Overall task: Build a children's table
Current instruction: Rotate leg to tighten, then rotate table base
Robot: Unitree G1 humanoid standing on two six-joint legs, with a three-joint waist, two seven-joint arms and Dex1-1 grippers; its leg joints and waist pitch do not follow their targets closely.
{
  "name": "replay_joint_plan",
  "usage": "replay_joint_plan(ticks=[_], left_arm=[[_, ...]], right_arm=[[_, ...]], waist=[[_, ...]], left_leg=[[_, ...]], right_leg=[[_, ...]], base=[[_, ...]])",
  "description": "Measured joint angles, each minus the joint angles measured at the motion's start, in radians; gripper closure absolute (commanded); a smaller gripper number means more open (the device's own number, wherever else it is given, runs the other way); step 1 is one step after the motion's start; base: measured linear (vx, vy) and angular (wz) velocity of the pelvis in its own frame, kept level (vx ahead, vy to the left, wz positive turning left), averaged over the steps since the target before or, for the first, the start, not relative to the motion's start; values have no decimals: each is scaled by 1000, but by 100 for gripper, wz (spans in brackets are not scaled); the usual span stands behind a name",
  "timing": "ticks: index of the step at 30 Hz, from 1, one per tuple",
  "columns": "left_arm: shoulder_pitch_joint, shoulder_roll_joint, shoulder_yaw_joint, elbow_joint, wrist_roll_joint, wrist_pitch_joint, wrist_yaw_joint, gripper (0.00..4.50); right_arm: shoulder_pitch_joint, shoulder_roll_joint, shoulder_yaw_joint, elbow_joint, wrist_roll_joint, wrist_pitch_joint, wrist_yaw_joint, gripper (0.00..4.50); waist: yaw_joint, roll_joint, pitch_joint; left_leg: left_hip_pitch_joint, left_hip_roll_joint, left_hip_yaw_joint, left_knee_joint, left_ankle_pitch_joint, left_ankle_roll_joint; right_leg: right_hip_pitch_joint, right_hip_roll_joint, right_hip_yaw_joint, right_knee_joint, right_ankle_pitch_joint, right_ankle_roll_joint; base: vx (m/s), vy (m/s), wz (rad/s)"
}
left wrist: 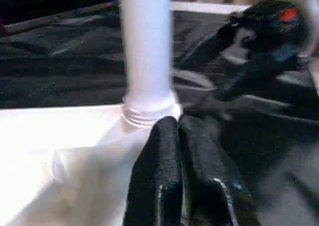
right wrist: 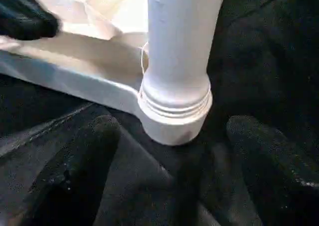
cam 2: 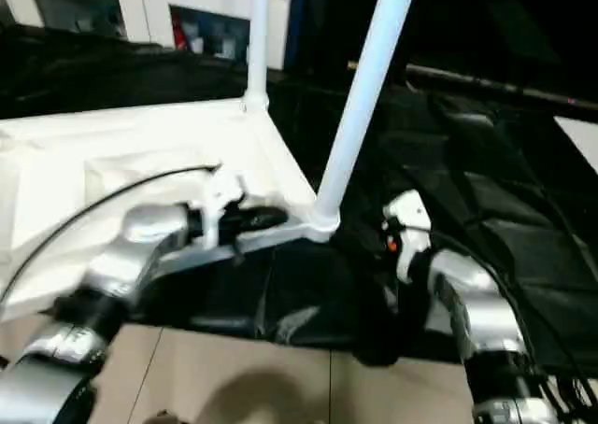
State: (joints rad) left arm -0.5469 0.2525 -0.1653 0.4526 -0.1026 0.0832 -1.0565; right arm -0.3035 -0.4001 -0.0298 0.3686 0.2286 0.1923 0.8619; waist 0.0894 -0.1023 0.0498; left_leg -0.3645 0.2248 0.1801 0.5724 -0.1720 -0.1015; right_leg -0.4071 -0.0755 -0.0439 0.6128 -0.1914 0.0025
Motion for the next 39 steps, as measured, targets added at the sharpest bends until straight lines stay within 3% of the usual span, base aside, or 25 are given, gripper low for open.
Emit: replay_joint_plan(ticks=[5,8,10,12,15,17,21,27,29,32,33,36,39], left_arm=[[225,175,53,-344,-146,242,-68,369],[316,253,92,-448,-198,341,-97,338],[435,333,138,-550,-236,419,-125,325],[577,412,229,-610,-258,492,-144,304],[678,478,353,-621,-267,547,-152,292],[707,507,396,-639,-280,564,-157,263],[863,590,518,-636,-256,536,-187,235],[997,623,719,-566,-237,478,-189,190],[1023,630,743,-562,-236,470,-201,168],[1079,635,819,-552,-236,467,-212,156],[1097,637,851,-543,-237,467,-217,132],[1118,637,913,-525,-249,457,-225,125],[1138,642,955,-520,-259,438,-230,89]], right_arm=[[45,5,13,-94,63,59,66,110],[59,34,43,-127,84,81,86,148],[43,90,85,-134,85,84,86,154],[13,148,128,-118,78,83,83,184],[-32,204,158,-70,64,74,58,196],[-67,231,158,-39,46,56,25,228],[-189,307,133,119,-5,-30,-136,256],[-276,322,82,275,-21,-94,-312,301],[-296,330,76,305,-27,-105,-347,322],[-327,325,53,371,-34,-136,-411,346],[-342,312,35,406,-40,-154,-441,365],[-383,273,-2,502,-49,-200,-515,378],[-414,236,-29,568,-51,-241,-561,408]], waist=[[-8,0,0],[-3,0,0],[-9,-3,-1],[-24,-8,0],[-25,-11,3],[-21,-10,4],[-32,-16,2],[-32,-28,1],[-31,-30,0],[-27,-34,0],[-25,-35,0],[-19,-37,0],[-19,-42,-1]], left_leg=[[1,1,0,0,0,-1],[1,1,-1,0,0,-1],[4,1,-1,0,0,-1],[6,1,-2,-2,0,-2],[5,0,-6,-3,0,-3],[5,0,-5,-3,0,-3],[7,-1,-7,-3,0,-3],[7,0,-7,-3,0,-3],[6,0,-7,-4,0,-3],[5,0,-7,-3,0,-3],[5,0,-7,-3,0,-3],[5,0,-7,-3,0,-3],[5,0,-7,-2,0,-3]], right_leg=[[0,2,0,2,0,0],[0,2,0,3,0,0],[0,2,0,4,0,0],[0,2,0,4,-2,4],[1,3,0,3,-3,5],[3,3,2,2,-3,5],[4,3,4,0,-3,5],[4,5,4,1,-3,5],[4,6,4,0,-3,5],[5,8,5,0,-3,4],[5,8,7,0,-3,4],[7,9,8,-1,-3,5],[7,10,8,0,-4,5]], base=[[0,0,0],[0,0,0],[0,0,0],[0,0,0],[0,0,0],[0,0,0],[0,0,0],[0,0,0],[0,0,0],[0,0,0],[0,0,0],[0,0,0],[0,0,0]])
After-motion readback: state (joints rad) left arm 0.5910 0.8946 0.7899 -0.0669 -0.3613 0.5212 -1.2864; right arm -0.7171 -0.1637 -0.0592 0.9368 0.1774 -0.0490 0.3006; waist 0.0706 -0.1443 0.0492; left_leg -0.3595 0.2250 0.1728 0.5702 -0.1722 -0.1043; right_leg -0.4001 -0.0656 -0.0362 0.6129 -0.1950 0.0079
